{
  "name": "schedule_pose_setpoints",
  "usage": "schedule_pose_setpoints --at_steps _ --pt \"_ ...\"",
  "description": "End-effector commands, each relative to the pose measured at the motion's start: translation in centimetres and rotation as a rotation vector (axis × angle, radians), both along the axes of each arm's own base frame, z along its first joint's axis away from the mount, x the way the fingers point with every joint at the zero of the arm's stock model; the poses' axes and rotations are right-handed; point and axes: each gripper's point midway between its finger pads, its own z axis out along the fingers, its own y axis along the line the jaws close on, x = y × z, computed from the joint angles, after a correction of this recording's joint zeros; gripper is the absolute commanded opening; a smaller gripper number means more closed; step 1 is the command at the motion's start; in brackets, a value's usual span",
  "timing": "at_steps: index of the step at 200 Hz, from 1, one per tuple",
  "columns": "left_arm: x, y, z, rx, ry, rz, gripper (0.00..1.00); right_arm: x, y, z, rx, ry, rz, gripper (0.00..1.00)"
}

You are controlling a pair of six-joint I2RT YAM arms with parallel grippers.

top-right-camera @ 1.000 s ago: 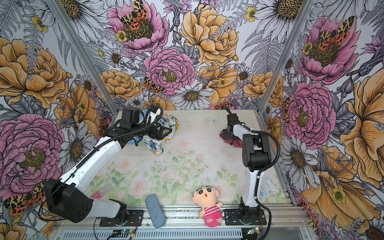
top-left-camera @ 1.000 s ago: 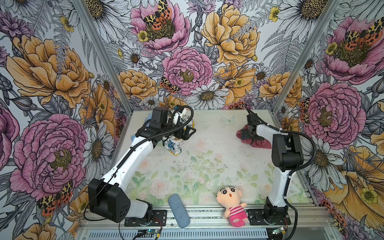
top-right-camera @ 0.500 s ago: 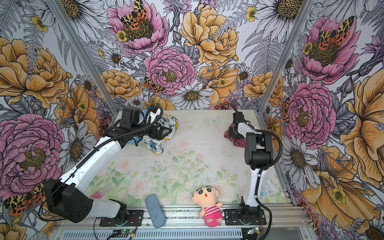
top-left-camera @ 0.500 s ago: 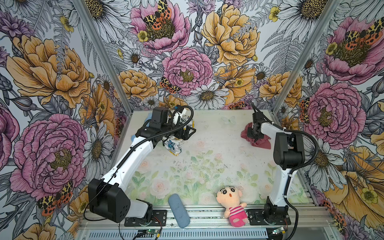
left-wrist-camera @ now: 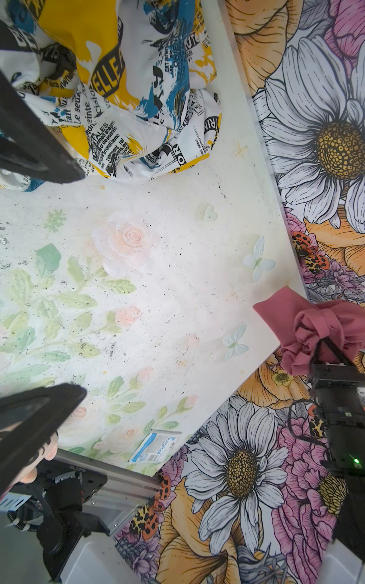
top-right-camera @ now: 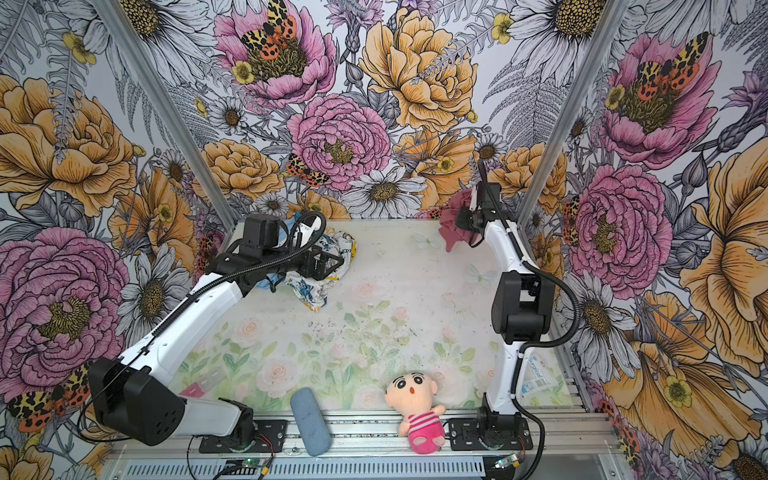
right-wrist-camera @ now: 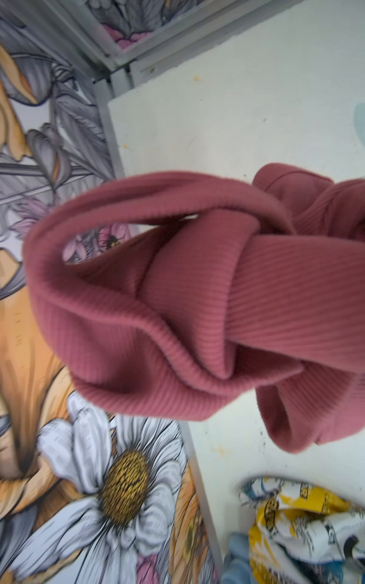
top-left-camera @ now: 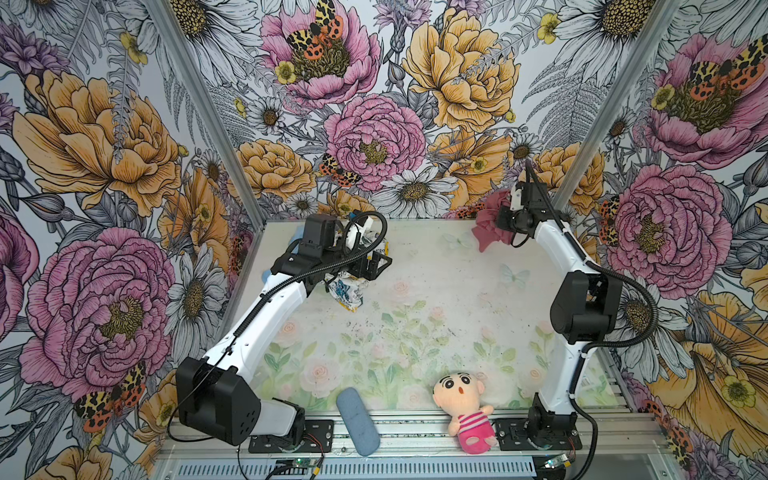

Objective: Pick out a specific cloth from the pile

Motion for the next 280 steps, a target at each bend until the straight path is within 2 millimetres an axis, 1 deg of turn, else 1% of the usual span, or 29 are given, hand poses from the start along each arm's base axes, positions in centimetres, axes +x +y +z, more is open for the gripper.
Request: schedule_pose_setpoints --at_steps 1,12,21,45,60,80,91,107,124,160,175,198,211,243,252,269,273,280 --pt "0.0 0.0 0.6 -0.012 -0.024 0.007 0.99 0.3 -1.2 2.4 0.083 -0.051 -0.020 0.00" --pt "0.0 0.0 0.7 -0.013 -0.026 0.007 0.99 0.2 -2.3 1.2 0.088 -0.025 -0.045 0.00" --pt "0.0 0.0 0.7 -0.013 -0.026 0.007 0.99 0.0 -3.4 -0.2 0.092 0.003 -0.063 0.00" --pt "0.1 0.0 0.5 -0.009 -0.023 0.009 0.99 -0.5 -5.1 -3.7 0.065 0.066 -0.070 0.00" --pt "0.1 0.0 0.5 -0.011 -0.019 0.007 0.99 -0.5 -5.5 -5.3 0.032 0.094 -0.066 0.00" --pt "0.2 0.0 0.3 -0.009 -0.016 0.008 0.99 -0.3 -5.6 -7.6 0.025 0.133 -0.058 0.00" --pt "0.2 0.1 0.2 -0.006 -0.016 0.013 0.99 -0.2 -5.1 -8.5 0.034 0.146 -0.045 0.00" --pt "0.3 0.2 0.2 -0.004 -0.016 0.017 0.99 -0.1 -4.2 -9.1 0.021 0.157 -0.029 0.00" --pt "0.3 0.1 0.2 -0.007 -0.014 0.015 0.99 -0.1 -4.6 -9.7 -0.002 0.173 -0.066 0.00" --pt "0.3 0.1 0.1 -0.007 -0.012 0.012 0.99 -1.1 -8.7 -12.1 -0.100 0.236 -0.230 0.00" --pt "0.4 0.2 0.3 -0.009 -0.017 0.013 0.99 -1.1 -9.5 -12.9 -0.130 0.253 -0.249 0.00" --pt "0.4 0.3 0.6 -0.018 -0.022 0.009 0.99 -0.5 -9.5 -14.5 -0.122 0.284 -0.230 0.00" --pt "0.4 0.3 0.4 -0.016 -0.022 0.010 0.99 -0.4 -9.2 -15.5 -0.112 0.307 -0.222 0.00" --pt "0.5 0.3 0.1 -0.013 -0.018 0.012 0.99 -0.7 -9.0 -17.9 -0.095 0.361 -0.218 0.00" --pt "0.5 0.4 0.3 -0.014 -0.021 0.012 0.99 -0.9 -9.0 -18.1 -0.110 0.372 -0.220 0.00" --pt "0.4 0.4 0.5 -0.016 -0.025 0.011 0.99 -1.3 -9.3 -17.9 -0.136 0.372 -0.224 0.00" --pt "0.4 0.4 0.5 -0.016 -0.026 0.012 0.99 -1.3 -9.4 -17.7 -0.142 0.371 -0.225 0.04" --pt "0.4 0.4 0.6 -0.018 -0.029 0.012 0.99 -1.4 -9.5 -17.4 -0.151 0.367 -0.231 0.15"
